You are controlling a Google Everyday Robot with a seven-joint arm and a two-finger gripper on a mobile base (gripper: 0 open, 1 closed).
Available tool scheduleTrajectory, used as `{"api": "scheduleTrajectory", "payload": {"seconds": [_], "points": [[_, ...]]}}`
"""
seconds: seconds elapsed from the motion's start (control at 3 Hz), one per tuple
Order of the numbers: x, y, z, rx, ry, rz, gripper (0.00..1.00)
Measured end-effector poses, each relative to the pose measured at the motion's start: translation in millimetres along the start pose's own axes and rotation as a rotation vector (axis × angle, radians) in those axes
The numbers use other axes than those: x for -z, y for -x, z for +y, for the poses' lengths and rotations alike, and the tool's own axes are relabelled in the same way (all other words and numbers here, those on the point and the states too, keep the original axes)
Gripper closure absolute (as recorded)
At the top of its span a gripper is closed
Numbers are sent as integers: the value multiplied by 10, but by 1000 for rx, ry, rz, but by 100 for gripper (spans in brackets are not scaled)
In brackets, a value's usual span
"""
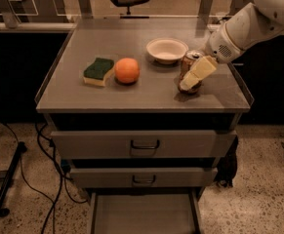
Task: Place orange can into bottom drawer
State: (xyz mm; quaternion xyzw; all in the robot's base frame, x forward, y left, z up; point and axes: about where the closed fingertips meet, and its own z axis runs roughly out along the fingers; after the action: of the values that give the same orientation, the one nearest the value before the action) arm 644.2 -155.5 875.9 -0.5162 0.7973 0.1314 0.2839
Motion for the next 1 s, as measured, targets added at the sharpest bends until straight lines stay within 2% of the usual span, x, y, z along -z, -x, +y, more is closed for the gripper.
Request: {"api": "scheduleTrajectory", "payload": {"seconds": [1.0], "points": [[0,3,21,6,3,-1,86]]}}
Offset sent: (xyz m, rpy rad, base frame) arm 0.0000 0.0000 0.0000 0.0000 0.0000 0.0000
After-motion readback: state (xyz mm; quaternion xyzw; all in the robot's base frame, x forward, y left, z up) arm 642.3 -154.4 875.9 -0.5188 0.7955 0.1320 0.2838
